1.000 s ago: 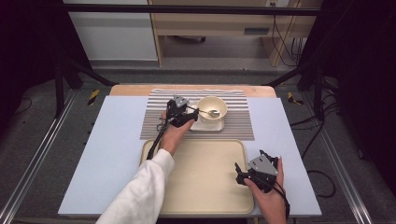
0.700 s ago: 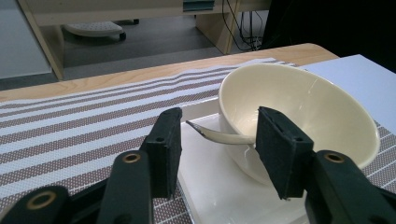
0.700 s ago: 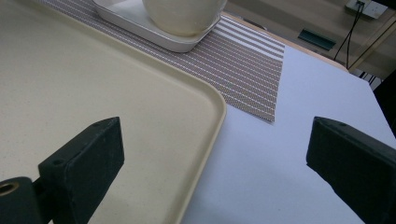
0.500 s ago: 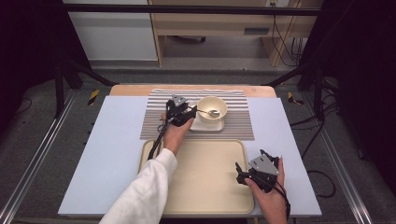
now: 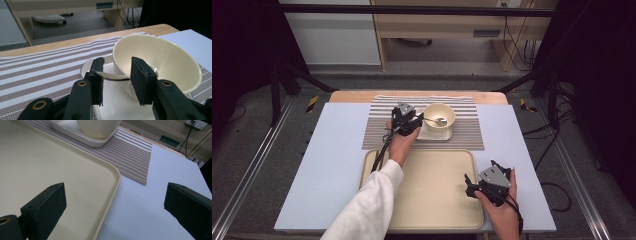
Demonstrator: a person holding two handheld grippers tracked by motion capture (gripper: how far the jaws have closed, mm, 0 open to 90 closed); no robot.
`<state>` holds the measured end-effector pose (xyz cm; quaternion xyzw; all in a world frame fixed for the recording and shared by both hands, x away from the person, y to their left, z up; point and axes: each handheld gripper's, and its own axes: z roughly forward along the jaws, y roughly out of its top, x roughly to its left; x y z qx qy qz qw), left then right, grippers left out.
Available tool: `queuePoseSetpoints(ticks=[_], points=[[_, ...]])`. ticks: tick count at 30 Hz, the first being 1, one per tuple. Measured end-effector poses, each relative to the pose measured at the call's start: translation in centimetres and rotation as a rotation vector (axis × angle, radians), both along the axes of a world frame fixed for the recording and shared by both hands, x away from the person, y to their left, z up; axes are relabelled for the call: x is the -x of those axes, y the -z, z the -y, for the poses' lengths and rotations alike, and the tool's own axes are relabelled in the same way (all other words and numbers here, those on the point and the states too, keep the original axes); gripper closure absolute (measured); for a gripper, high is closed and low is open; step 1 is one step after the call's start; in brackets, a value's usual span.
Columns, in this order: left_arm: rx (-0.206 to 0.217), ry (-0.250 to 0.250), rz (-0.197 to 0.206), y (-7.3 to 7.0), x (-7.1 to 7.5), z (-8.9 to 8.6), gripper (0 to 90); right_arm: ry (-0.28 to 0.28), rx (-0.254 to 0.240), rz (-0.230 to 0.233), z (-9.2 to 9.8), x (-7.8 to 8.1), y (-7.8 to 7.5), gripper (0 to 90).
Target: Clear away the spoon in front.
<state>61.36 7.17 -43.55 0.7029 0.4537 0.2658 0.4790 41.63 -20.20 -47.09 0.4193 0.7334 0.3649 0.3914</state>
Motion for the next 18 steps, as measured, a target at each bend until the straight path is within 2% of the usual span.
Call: queuePoseSetpoints(ticks=[3, 6, 18], points=[[0.002, 0.003, 0.002, 0.0, 0.0, 0.0, 67.2, -0.001, 0.001, -0.003, 0.0, 0.0, 0.0, 4.4], [-0.001, 0.015, 0.020, -0.2, 0.2, 0.1, 69.2, -0.002, 0.000, -0.001, -0.1, 0.0, 0.0, 4.3], [0.040, 0.049, 0.089, -1.4, 1.2, 0.4, 83.9, -0.010, 0.006, -0.011, -0.2, 0.0, 0.1, 4.3]])
